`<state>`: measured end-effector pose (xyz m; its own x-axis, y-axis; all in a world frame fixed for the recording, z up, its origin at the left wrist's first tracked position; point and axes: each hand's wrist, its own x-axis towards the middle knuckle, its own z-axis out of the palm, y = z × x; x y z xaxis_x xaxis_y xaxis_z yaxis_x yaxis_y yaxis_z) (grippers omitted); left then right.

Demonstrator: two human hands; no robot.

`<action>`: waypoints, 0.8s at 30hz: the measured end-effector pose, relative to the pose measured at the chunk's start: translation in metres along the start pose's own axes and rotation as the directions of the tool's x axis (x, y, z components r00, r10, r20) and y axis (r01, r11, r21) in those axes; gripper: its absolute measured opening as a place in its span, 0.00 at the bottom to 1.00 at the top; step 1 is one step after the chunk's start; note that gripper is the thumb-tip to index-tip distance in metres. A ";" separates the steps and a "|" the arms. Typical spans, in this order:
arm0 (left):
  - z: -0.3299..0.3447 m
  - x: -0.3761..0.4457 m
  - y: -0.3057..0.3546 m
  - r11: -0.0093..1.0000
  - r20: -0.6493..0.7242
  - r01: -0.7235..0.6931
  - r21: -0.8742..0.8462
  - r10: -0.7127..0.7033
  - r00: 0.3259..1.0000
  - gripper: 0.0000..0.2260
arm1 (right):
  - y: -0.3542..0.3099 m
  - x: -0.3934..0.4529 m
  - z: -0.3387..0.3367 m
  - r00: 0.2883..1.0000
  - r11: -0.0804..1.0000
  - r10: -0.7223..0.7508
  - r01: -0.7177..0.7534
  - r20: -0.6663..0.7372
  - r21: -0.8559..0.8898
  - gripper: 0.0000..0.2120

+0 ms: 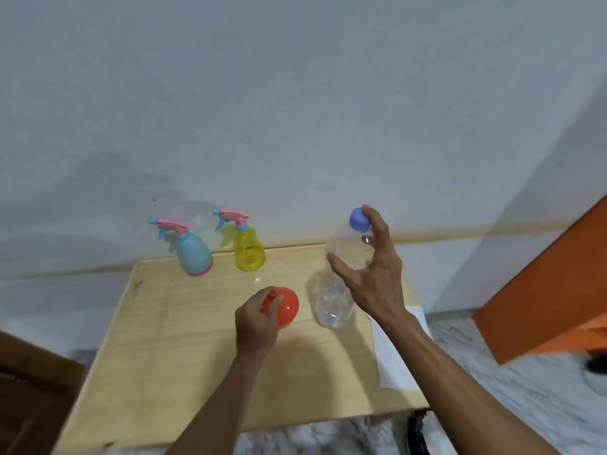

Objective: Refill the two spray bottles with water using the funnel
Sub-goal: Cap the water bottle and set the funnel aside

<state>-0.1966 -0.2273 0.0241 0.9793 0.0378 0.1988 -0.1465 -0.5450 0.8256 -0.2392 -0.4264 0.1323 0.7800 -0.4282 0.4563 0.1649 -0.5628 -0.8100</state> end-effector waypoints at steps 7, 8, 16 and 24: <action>0.024 0.046 0.017 0.999 0.019 -0.038 -0.020 0.038 0.999 0.08 | 0.008 0.046 -0.003 0.999 1.000 -0.007 0.005 -0.052 -0.028 0.41; 0.031 0.055 0.018 0.999 0.014 -0.047 -0.016 0.047 0.999 0.08 | 0.012 0.055 -0.001 0.998 1.000 -0.014 0.012 -0.054 -0.029 0.41; 0.093 0.119 0.017 0.996 0.024 -0.021 0.085 0.019 1.000 0.09 | 0.060 0.119 0.018 0.999 0.999 -0.039 0.039 -0.019 -0.023 0.41; 0.137 0.154 -0.006 0.987 0.099 -0.023 0.160 0.007 0.995 0.10 | 0.102 0.154 0.045 0.997 0.997 -0.075 0.075 -0.012 -0.035 0.40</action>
<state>-0.0260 -0.3326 -0.0229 0.9872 -0.0496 0.1514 -0.1451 -0.6727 0.7255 -0.0750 -0.5175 0.1032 0.7582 -0.3931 0.5202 0.2013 -0.6178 -0.7602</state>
